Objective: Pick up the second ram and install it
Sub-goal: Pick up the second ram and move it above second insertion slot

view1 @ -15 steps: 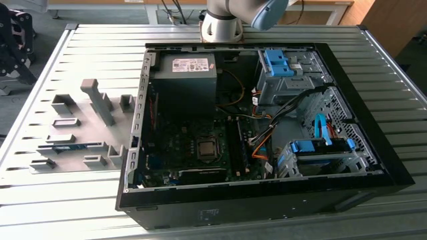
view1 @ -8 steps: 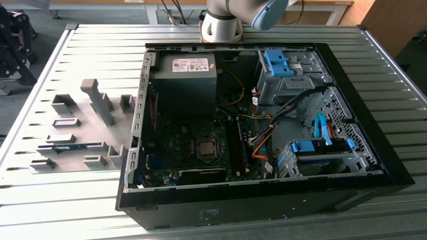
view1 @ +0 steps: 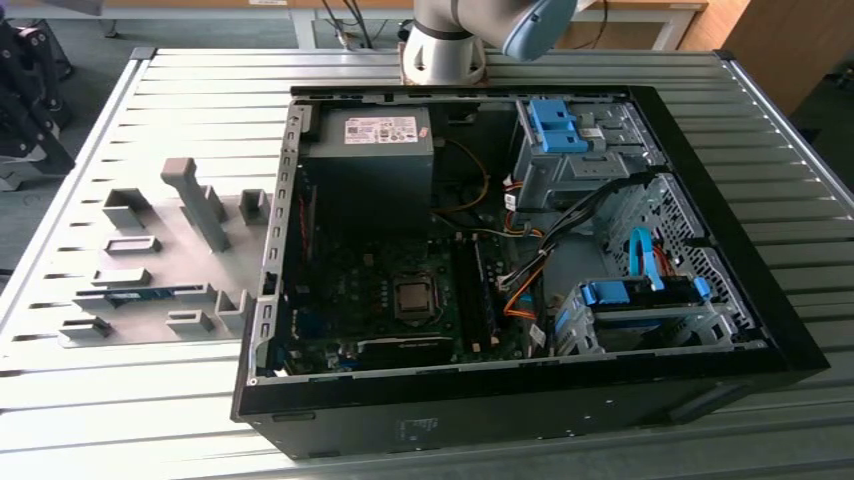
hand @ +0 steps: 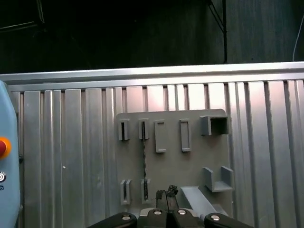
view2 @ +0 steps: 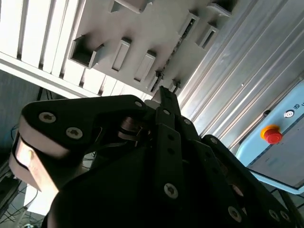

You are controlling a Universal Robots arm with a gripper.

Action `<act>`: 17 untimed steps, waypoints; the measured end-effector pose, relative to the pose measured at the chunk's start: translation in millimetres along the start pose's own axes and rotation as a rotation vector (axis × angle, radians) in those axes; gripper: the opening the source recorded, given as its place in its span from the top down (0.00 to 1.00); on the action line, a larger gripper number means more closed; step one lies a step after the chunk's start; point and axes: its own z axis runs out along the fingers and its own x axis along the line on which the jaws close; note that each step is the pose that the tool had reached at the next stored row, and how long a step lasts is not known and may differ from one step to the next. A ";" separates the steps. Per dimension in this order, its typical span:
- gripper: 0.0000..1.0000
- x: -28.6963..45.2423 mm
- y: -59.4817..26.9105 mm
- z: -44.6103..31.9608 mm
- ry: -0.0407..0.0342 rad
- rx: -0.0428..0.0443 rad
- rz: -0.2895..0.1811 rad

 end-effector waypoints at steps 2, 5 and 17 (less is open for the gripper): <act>0.90 0.0 0.0 0.9 0.0016 -0.0009 -0.035; 0.90 0.1 -0.1 2.1 0.0037 -0.0020 -0.083; 0.90 3.3 2.5 12.5 0.0050 0.0065 -0.026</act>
